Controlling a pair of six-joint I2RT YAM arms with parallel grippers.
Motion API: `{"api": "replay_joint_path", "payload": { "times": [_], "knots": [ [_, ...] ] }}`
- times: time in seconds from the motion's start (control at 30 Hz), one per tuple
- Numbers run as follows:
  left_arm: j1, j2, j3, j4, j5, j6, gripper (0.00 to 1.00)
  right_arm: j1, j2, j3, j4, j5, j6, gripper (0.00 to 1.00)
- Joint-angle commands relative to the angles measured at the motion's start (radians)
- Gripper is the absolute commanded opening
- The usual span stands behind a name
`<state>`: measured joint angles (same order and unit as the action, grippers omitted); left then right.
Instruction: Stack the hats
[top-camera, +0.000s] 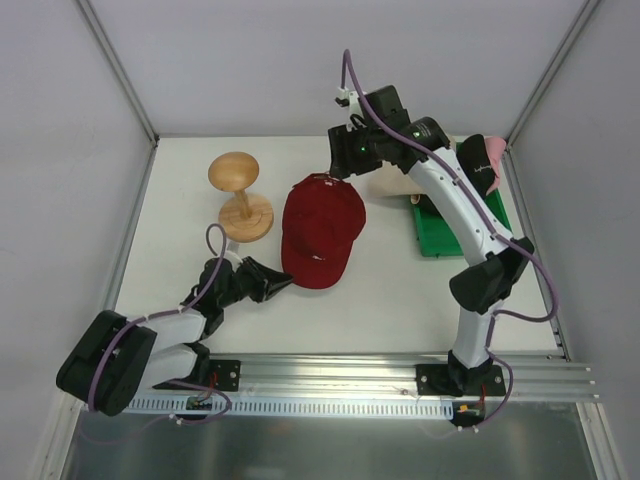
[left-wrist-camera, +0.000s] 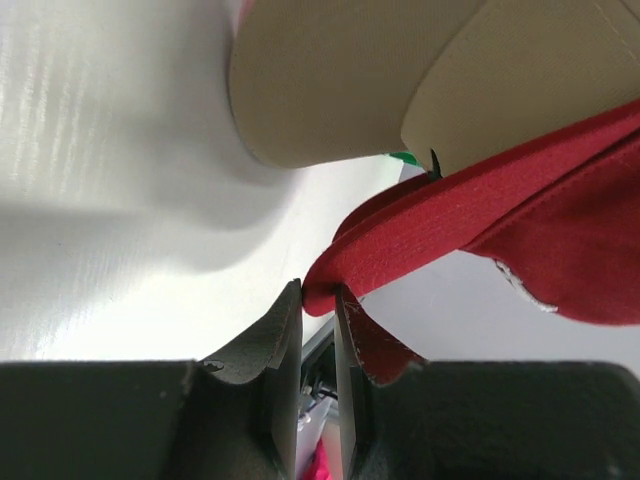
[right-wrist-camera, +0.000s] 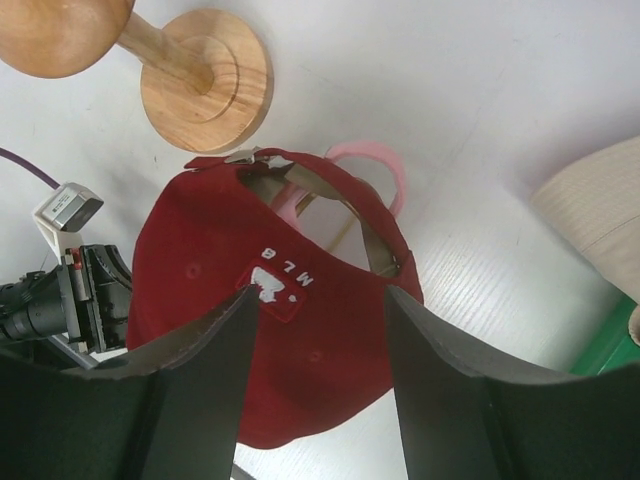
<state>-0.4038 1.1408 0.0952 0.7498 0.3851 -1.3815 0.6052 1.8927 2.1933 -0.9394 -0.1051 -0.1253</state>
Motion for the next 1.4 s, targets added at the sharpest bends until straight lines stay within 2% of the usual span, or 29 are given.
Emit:
{"api": "replay_joint_path", "payload": {
  "times": [0.0, 0.33, 0.63, 0.77, 0.97, 1.2, 1.37],
  "knots": [
    [0.020, 0.057, 0.026, -0.032, 0.009, -0.051, 0.04, -0.015, 0.020, 0.008, -0.006, -0.050, -0.022, 0.57],
    [0.016, 0.255, 0.081, 0.075, 0.069, -0.128, 0.06, -0.025, 0.107, 0.003, -0.015, -0.081, -0.034, 0.56],
    [0.005, 0.323, 0.084, 0.134, 0.064, -0.148, 0.10, -0.025, 0.126, -0.001, -0.025, -0.059, -0.042, 0.55],
    [0.005, 0.312, 0.058, 0.143, 0.078, -0.126, 0.20, -0.025, 0.106, 0.000, -0.025, -0.041, -0.045, 0.57],
    [0.005, 0.203, 0.040, -0.042, 0.064, -0.036, 0.43, -0.027, 0.103, 0.048, -0.041, -0.039, -0.053, 0.60],
    [0.005, 0.093, 0.029, -0.236, 0.061, 0.051, 0.48, -0.027, 0.105, 0.062, -0.041, -0.041, -0.048, 0.60],
    [0.005, 0.022, 0.024, -0.311, 0.070, 0.113, 0.48, -0.028, 0.097, 0.068, -0.047, -0.012, -0.043, 0.60]
  ]
}}
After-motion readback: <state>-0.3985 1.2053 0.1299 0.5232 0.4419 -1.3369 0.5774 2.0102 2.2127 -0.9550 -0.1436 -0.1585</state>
